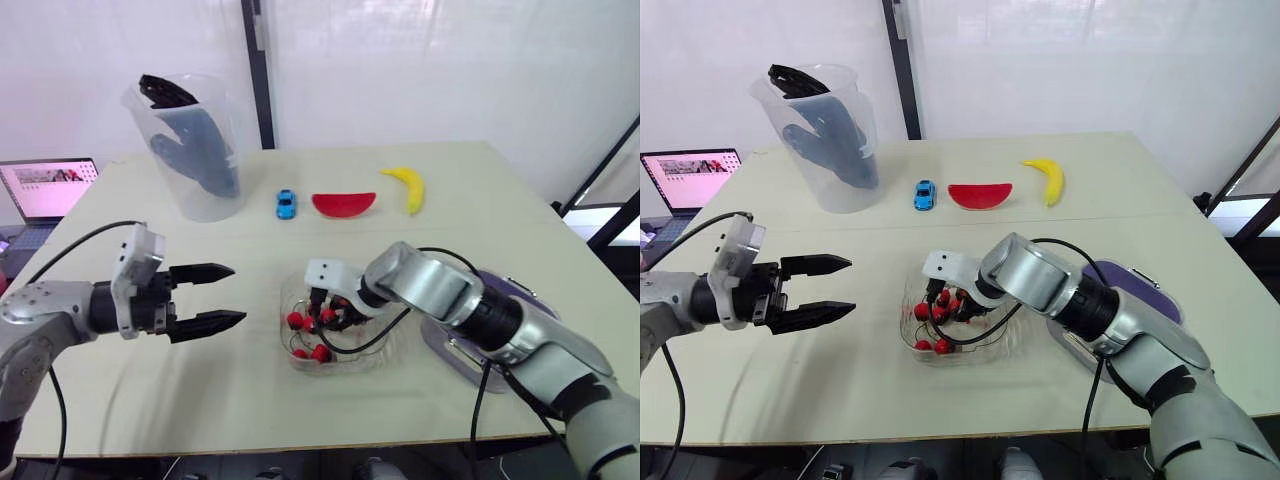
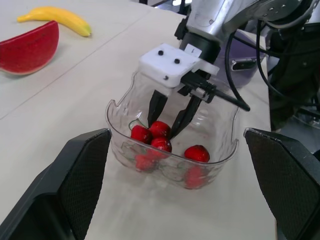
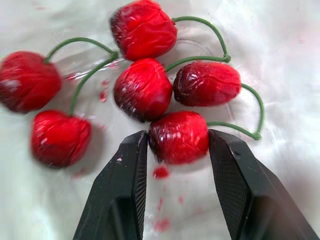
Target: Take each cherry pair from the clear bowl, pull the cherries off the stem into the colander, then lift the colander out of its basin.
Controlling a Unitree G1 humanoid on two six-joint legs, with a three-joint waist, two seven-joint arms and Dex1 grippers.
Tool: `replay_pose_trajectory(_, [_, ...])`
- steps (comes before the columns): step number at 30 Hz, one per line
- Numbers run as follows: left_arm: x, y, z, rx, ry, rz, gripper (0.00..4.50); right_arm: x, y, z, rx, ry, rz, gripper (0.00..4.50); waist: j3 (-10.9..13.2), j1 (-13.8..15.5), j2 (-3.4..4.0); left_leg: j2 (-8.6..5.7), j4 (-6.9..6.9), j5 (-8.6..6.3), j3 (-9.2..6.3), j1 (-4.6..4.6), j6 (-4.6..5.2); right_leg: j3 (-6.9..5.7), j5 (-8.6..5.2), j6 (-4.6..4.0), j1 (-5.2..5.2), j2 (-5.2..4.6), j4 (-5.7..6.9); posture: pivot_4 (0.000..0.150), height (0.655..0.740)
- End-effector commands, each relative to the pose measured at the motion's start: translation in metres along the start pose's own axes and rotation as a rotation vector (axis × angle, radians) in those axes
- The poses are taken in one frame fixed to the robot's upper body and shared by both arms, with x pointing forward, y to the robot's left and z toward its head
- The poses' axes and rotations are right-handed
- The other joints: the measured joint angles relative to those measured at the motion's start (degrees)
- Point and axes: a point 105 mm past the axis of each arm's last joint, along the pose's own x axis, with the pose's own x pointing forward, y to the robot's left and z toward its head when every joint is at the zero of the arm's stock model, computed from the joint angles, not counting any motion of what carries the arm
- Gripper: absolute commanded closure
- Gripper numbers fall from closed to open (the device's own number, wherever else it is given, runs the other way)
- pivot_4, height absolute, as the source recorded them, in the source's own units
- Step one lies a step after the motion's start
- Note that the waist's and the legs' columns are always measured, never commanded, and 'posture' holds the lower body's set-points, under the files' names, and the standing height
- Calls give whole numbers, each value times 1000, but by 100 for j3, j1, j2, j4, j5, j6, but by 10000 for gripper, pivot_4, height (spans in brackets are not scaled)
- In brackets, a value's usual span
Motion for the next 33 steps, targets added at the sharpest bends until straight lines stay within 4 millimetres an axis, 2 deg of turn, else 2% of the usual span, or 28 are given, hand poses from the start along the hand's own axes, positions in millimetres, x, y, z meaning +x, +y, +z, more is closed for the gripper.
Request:
replay_pose_trajectory(1, [2,1,17,-8,-79,-8,0,-33,5,25,-180,-140,-24,25700,0,13,0,0,0,0,-1,0,0,-1,0,0,1,0,-1,1500,7400])
replay_pose_trajectory(5, [4,6,26,-25,-132,-12,0,-42,4,23,-221,-162,-60,25700,-1,-15,-3,0,0,0,0,1,0,-2,0,0,2,1,-1,1500,7400])
replay_pose_trajectory(12, [7,10,22,-22,-110,-26,0,-14,-1,9,-48,-99,-58,25700,-2,-22,-4,2,-1,3,0,5,-5,0,1,-1,2,3,3,1500,7400])
replay_pose_trajectory(16, [6,9,21,-17,-101,-29,0,1,-4,2,-9,-49,-69,25700,-3,-17,-4,1,0,3,-1,5,-5,0,1,-1,2,3,3,1500,7400])
replay_pose_trajectory(22, [3,6,18,-9,-85,-22,0,16,-2,-3,6,-20,-46,25700,-3,-18,-4,1,-1,3,-2,5,-5,-1,1,-2,2,3,2,1500,7400])
replay_pose_trajectory(29, [4,6,18,-7,-88,-21,0,22,-3,-5,11,-14,-46,25700,-3,-18,-4,1,0,3,-1,5,-5,0,1,-2,2,3,2,1500,7400])
replay_pose_trajectory(33, [5,7,17,-9,-92,-22,0,20,-3,-6,-8,-12,-51,37348,-3,-18,-4,1,-1,3,-2,5,-5,-1,1,-2,2,3,2,1500,7400])
